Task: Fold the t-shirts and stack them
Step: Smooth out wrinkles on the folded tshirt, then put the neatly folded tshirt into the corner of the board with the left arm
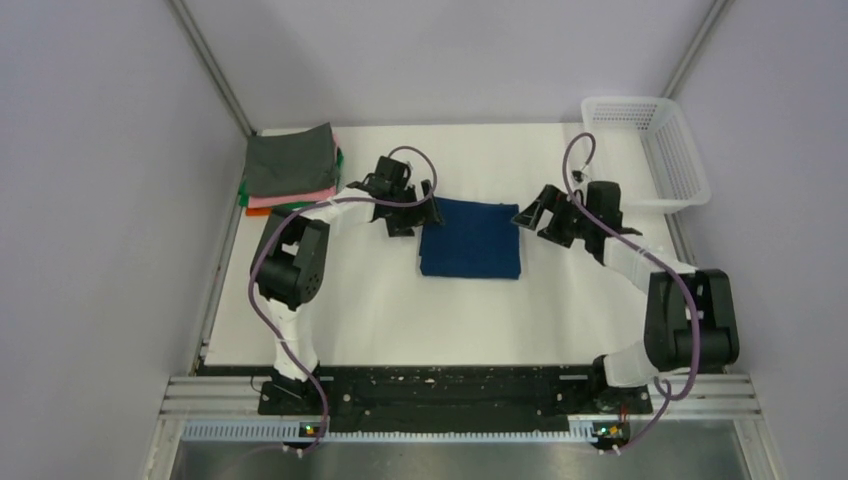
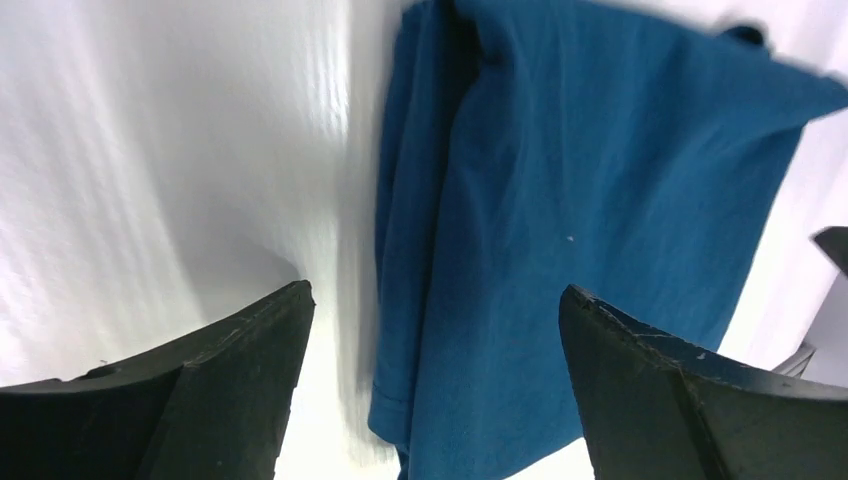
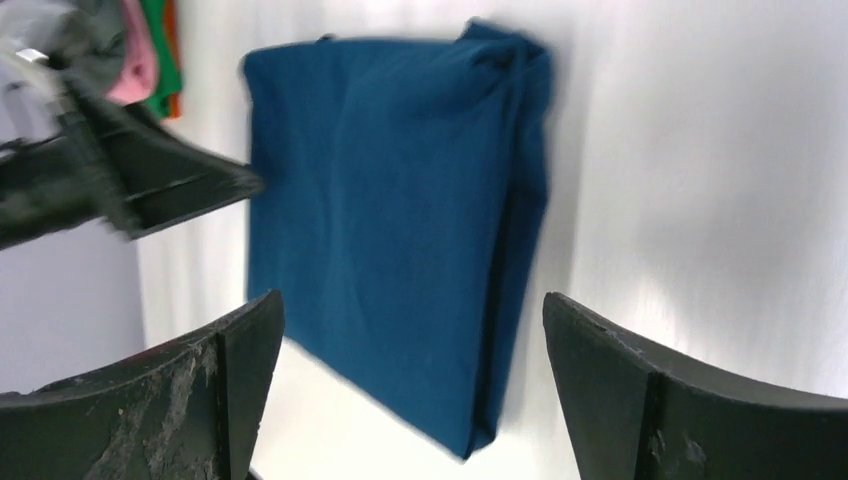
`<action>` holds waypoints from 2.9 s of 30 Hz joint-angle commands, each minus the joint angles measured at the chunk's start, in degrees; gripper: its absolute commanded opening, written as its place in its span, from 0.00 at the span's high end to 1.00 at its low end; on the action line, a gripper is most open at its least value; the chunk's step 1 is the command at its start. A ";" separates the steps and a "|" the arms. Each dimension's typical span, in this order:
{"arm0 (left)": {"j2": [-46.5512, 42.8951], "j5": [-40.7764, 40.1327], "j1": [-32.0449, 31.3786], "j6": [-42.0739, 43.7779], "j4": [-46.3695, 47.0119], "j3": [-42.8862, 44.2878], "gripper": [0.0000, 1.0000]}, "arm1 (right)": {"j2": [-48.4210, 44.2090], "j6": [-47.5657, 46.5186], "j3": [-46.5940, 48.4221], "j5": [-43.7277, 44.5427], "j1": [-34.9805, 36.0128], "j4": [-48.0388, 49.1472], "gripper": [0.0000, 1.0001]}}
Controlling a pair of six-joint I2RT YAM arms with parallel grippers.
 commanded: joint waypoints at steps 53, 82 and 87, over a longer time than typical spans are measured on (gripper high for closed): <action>7.13 -63.65 -11.25 18.71 -25.15 26.10 1.00 | -45.24 -1.51 -13.72 40.67 11.23 -23.88 0.01; 0.23 -62.42 2.98 48.79 -14.69 37.47 1.00 | -40.71 -6.09 -13.52 37.81 11.22 -22.45 0.01; -0.42 -62.49 3.48 48.73 -16.50 41.56 1.00 | -39.17 -6.72 -13.26 37.35 11.23 -22.26 0.01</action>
